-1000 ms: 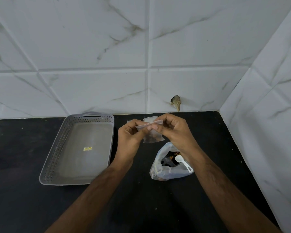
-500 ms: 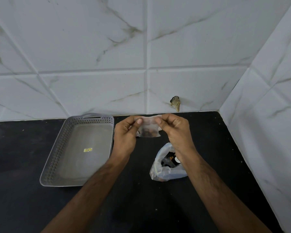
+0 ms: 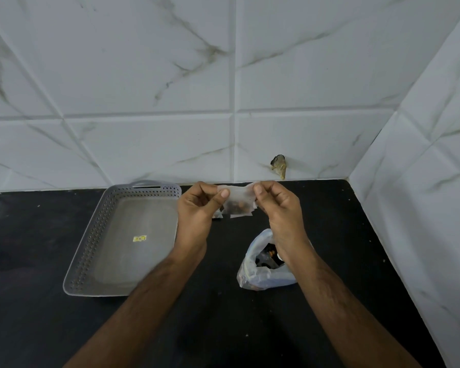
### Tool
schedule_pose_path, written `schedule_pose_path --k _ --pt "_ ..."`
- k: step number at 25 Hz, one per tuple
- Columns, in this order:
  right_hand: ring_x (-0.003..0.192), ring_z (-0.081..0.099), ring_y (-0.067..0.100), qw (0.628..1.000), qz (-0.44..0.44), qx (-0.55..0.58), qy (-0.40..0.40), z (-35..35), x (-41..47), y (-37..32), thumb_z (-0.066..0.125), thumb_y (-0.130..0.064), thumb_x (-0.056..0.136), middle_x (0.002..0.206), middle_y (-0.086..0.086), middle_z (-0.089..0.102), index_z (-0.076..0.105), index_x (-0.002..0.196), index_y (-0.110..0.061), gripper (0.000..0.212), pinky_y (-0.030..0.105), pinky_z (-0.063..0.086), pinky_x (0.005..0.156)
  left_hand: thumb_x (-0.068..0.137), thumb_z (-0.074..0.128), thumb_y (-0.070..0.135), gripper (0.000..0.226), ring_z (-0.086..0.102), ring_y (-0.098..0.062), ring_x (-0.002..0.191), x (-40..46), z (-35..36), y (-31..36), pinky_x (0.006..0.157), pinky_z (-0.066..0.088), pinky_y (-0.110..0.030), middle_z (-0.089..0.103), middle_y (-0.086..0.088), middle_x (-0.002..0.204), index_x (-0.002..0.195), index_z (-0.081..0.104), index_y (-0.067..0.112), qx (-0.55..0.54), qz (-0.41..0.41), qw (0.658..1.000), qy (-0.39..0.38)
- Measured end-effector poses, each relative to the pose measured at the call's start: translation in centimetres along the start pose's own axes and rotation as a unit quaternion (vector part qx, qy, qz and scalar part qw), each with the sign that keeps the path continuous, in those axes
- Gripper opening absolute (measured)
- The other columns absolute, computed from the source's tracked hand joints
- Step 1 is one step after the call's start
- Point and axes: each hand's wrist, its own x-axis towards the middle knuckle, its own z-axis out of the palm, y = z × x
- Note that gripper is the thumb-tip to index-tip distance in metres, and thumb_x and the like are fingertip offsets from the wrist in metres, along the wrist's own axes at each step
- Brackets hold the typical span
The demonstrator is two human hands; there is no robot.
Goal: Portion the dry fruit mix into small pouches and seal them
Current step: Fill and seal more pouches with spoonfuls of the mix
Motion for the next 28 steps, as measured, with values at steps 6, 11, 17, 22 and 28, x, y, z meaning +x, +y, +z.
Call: schedule_pose_path --k 6,11,17,22,28 --pt "0.085 0.071 0.012 0.998 0.004 -0.039 -0.048 1.0 -0.5 0.4 0.078 -0.011 0.087 0.09 0.008 0.073 0.071 0.095 -0.003 0.013 0.022 0.057 0.068 0.092 0.069 0.005 0.007 0.069 -0.021 0.084 -1.4 0.8 -0.9 0.075 0.056 -0.03 0.074 -0.006 0.086 0.089 0.071 0.011 0.05 0.031 0.998 -0.02" --pt "0.085 0.07 0.01 0.997 -0.009 -0.054 -0.061 0.3 -0.1 1.6 0.072 -0.012 0.092 0.09 0.008 0.073 0.075 0.094 -0.003 0.01 0.018 0.054 0.071 0.09 0.071 0.013 0.007 0.067 -0.026 0.082 -0.9 -0.4 -1.7 0.075 0.055 -0.042 0.071 -0.009 0.084 0.085 0.07 0.018 0.087 0.026 0.995 -0.031" --pt "0.098 0.071 0.009 0.988 0.006 -0.116 -0.098 -0.7 0.5 2.9 0.061 -0.013 0.099 0.1 -0.001 0.078 0.077 0.109 -0.011 0.019 0.018 0.054 0.084 0.094 0.065 -0.001 0.018 0.061 -0.004 0.072 -1.5 -0.6 -3.3 0.066 0.047 -0.016 0.066 0.01 0.076 0.084 0.067 0.014 0.173 0.04 0.984 0.023" --pt "0.116 0.067 0.023 0.958 0.164 -0.054 -0.231 -2.3 2.1 4.5 0.047 -0.026 0.107 0.119 0.01 0.073 0.07 0.127 -0.015 0.032 0.036 0.053 0.102 0.098 0.062 0.006 0.007 0.068 -0.019 0.092 -1.1 -3.0 -5.4 0.079 0.057 -0.033 0.07 -0.006 0.093 0.094 0.067 0.009 0.185 -0.009 0.982 0.023" --pt "0.103 0.073 0.022 0.951 0.172 -0.174 -0.188 -0.4 4.9 9.9 0.068 -0.019 0.097 0.108 0.007 0.074 0.07 0.108 -0.013 0.013 0.041 0.061 0.088 0.1 0.061 0.02 0.018 0.072 -0.026 0.099 1.7 -4.7 -8.5 0.077 0.064 -0.045 0.071 -0.011 0.107 0.109 0.065 0.005 0.16 -0.131 0.975 0.083"
